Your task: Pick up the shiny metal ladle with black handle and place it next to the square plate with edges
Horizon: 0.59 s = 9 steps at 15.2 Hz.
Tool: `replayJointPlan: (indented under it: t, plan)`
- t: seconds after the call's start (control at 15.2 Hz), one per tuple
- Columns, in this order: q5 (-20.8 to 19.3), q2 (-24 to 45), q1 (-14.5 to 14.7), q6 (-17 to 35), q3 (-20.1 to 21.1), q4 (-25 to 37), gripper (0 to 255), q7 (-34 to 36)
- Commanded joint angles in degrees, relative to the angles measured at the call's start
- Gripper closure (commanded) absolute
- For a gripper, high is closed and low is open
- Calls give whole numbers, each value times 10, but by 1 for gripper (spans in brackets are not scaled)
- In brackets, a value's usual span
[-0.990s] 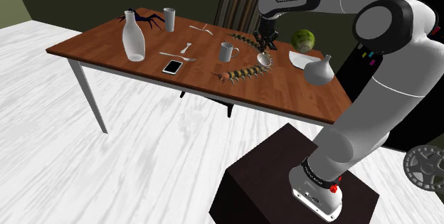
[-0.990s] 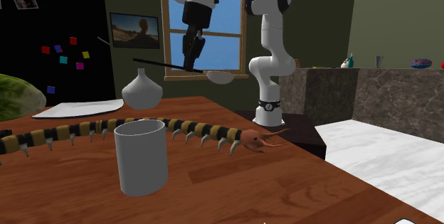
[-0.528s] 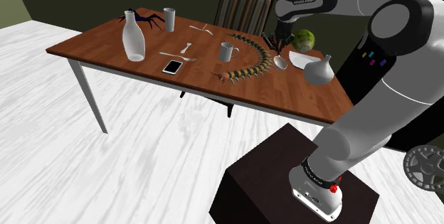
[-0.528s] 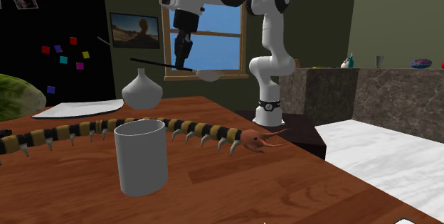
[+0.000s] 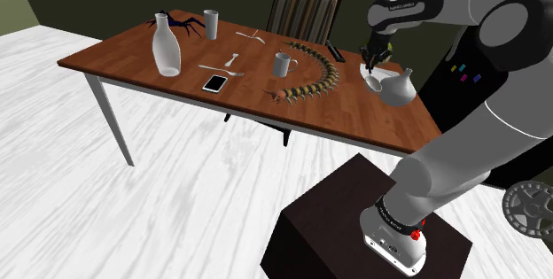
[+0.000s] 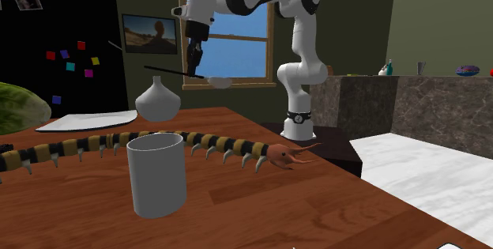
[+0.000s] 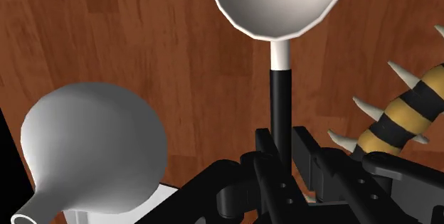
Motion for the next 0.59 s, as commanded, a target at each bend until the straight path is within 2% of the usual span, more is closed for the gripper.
replayJointPlan:
  t: [0.0,0.53]
  plan:
    - [2,0,-13,9,-16,-3,255,-30]
    - [13,-1,-63,33,-78,-6,255,-144]
